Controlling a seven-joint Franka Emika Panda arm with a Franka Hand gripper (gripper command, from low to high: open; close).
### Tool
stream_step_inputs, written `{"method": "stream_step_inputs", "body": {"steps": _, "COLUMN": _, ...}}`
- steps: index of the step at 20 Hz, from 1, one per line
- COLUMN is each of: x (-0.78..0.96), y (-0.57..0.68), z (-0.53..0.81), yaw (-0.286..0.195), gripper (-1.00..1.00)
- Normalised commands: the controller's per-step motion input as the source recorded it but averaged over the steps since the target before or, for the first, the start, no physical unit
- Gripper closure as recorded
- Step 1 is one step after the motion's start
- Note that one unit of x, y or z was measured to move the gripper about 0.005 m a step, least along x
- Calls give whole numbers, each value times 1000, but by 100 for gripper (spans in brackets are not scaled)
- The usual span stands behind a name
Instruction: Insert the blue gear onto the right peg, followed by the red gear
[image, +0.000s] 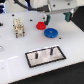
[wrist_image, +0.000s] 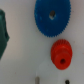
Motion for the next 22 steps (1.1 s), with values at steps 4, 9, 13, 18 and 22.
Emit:
{"method": "stream_step_inputs", "body": {"steps": 4, "x": -233, "y": 25, "z": -547, "yaw": 0, "gripper": -100}}
{"method": "stream_step_inputs", "body": {"steps": 9, "x": -206, "y": -5, "z": -486, "yaw": 0, "gripper": -100}}
{"method": "stream_step_inputs", "body": {"steps": 13, "x": -293, "y": -1, "z": -349, "yaw": 0, "gripper": -100}}
{"method": "stream_step_inputs", "body": {"steps": 18, "x": -314, "y": -24, "z": -248, "yaw": 0, "gripper": 100}}
{"method": "stream_step_inputs", "body": {"steps": 22, "x": -246, "y": 3, "z": -119, "yaw": 0, "gripper": 100}}
